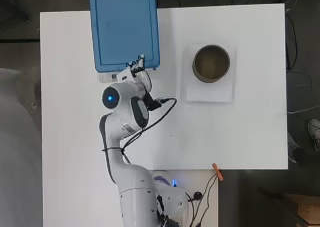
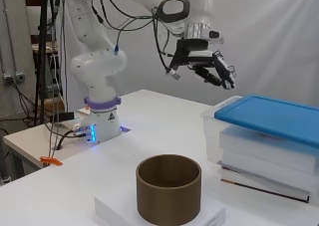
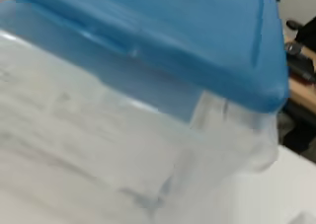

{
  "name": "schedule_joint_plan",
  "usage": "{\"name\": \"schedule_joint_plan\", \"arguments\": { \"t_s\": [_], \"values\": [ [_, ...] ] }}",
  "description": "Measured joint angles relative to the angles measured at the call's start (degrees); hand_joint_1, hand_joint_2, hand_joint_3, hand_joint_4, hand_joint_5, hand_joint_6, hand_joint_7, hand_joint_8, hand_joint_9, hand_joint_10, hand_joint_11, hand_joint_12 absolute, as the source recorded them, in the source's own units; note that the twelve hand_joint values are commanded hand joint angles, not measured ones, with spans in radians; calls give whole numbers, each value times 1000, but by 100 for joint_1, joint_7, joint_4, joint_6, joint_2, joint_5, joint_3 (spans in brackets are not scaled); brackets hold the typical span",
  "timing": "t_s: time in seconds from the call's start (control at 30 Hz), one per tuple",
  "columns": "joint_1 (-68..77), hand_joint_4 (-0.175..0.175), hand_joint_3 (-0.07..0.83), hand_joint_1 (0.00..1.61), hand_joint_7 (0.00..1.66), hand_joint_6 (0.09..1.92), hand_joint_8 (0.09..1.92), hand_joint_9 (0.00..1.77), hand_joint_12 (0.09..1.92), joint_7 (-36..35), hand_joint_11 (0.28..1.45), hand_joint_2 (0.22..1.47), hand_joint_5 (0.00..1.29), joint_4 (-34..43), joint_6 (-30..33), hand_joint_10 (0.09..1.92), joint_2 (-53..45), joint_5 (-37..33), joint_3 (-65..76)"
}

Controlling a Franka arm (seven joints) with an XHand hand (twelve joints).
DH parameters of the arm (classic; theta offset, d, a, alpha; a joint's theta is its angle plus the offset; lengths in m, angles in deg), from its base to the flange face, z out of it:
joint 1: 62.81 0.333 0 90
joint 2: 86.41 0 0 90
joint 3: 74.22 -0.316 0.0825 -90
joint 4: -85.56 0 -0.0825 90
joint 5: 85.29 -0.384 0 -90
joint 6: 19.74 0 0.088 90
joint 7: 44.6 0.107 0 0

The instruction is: Teleoperate dual arm-hand system to remove items from a box

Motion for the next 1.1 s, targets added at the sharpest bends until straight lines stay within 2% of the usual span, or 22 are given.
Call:
{"name": "schedule_joint_plan", "arguments": {
  "t_s": [0.03,0.07,0.13,0.17,0.2,0.23,0.27,0.3,0.37,0.43,0.5,0.53,0.63,0.73,0.93,1.07,1.1],
  "values": [
    [7,-12,0,465,1087,87,87,1164,87,-106,816,1226,842,-10,-144,87,8,-295,38],
    [15,-13,7,489,1165,87,87,1215,282,-211,794,1224,872,-15,-271,169,32,-553,64],
    [30,-10,7,560,1272,87,87,1162,851,-479,684,1222,913,-127,-440,664,94,-1190,167],
    [32,-1,3,592,1257,87,206,1121,1016,-529,651,1221,940,-190,-505,881,113,-1351,201],
    [32,64,21,716,1199,436,465,1101,1142,-574,637,1203,900,-255,-572,1050,120,-1464,238],
    [31,115,17,799,1134,822,691,1086,1227,-610,627,1210,841,-289,-591,1164,121,-1514,262],
    [28,145,10,845,1085,1064,853,1075,1284,-646,622,1219,797,-307,-583,1240,113,-1532,290],
    [24,161,5,871,1056,1191,992,1073,1344,-667,626,1223,777,-324,-567,1324,83,-1529,312],
    [17,173,1,891,1012,1280,1216,1067,1439,-687,640,1225,764,-373,-420,1475,2,-1487,346],
    [12,175,0,900,989,1287,1436,1082,1526,-686,664,1221,770,-348,-326,1630,-120,-1456,351],
    [2,175,1,903,979,1288,1574,1098,1591,-685,685,1219,771,-245,-277,1725,-341,-1418,368],
    [-3,115,0,831,962,981,1646,1094,1618,-670,688,1215,777,-154,-285,1765,-447,-1393,371],
    [-15,160,5,878,947,1229,1779,1102,1659,-508,719,1223,759,206,-423,1833,-847,-1264,369],
    [-25,174,0,895,951,1302,1900,1135,1727,-357,773,1226,756,579,-474,1903,-1333,-1166,385],
    [-28,175,-1,917,1050,1276,1920,1263,1815,-254,903,1212,787,1068,-695,1920,-1780,-1207,399],
    [-256,175,0,915,1071,1284,1920,1278,1804,-329,907,1214,784,1668,-947,1920,-1830,-1266,132],
    [-396,114,-1,852,1065,978,1920,1267,1788,-304,881,1207,780,1795,-1003,1920,-1858,-1244,-16]
  ]
}}
